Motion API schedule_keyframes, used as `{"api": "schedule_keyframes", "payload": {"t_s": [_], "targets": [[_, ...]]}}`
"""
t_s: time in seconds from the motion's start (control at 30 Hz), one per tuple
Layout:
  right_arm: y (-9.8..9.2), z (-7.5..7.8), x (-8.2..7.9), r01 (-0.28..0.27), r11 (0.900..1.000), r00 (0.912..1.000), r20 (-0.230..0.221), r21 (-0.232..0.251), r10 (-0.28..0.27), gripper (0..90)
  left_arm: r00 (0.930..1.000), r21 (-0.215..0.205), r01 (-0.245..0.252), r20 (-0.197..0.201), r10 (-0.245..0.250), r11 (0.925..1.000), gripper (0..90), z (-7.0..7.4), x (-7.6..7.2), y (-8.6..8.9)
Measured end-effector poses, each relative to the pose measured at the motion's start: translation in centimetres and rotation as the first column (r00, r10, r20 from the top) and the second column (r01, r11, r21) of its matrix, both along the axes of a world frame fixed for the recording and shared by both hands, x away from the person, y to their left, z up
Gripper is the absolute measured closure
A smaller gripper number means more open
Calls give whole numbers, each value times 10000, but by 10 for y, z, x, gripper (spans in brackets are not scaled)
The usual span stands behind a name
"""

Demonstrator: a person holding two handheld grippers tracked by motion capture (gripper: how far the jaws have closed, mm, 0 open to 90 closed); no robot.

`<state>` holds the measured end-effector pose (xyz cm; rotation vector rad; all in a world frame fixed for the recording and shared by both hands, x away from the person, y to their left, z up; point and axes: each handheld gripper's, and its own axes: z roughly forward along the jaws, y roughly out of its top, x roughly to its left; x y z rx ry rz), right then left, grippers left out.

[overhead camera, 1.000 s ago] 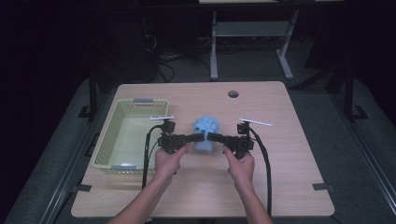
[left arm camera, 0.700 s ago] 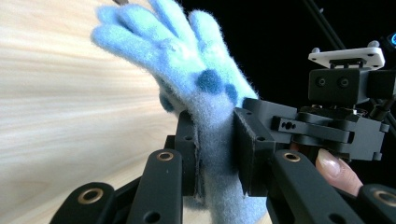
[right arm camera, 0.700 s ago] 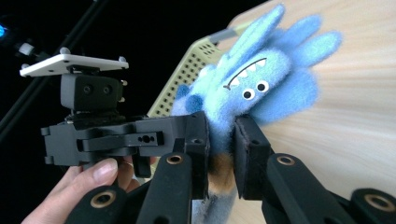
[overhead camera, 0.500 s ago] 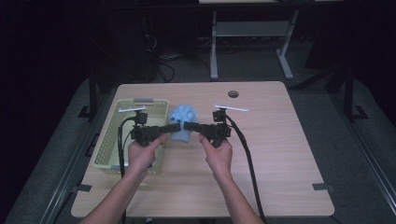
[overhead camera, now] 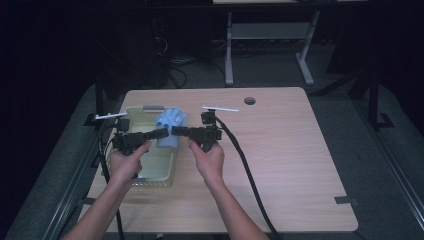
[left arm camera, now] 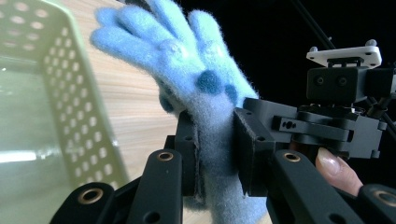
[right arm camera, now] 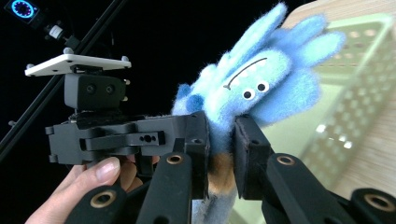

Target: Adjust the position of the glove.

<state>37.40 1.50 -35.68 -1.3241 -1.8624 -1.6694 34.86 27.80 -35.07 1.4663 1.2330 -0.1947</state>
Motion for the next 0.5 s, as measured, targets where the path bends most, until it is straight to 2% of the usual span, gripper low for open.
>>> {"api": "schedule_keyframes", "payload": {"t_s": [0.17,0.27,0.5], "targets": [[18,1,4,-243,9997,9997,-31,-64,243,773,9999,-24,-165,39,165,9999,720,-1,-2,16],[30,1,7,-414,9991,9991,-113,102,415,772,9995,-81,-303,-5,303,9995,720,-1,-4,26],[47,-2,10,-622,9978,9978,-225,208,627,772,9989,-110,-469,-100,468,9988,720,-3,-6,45]]}}
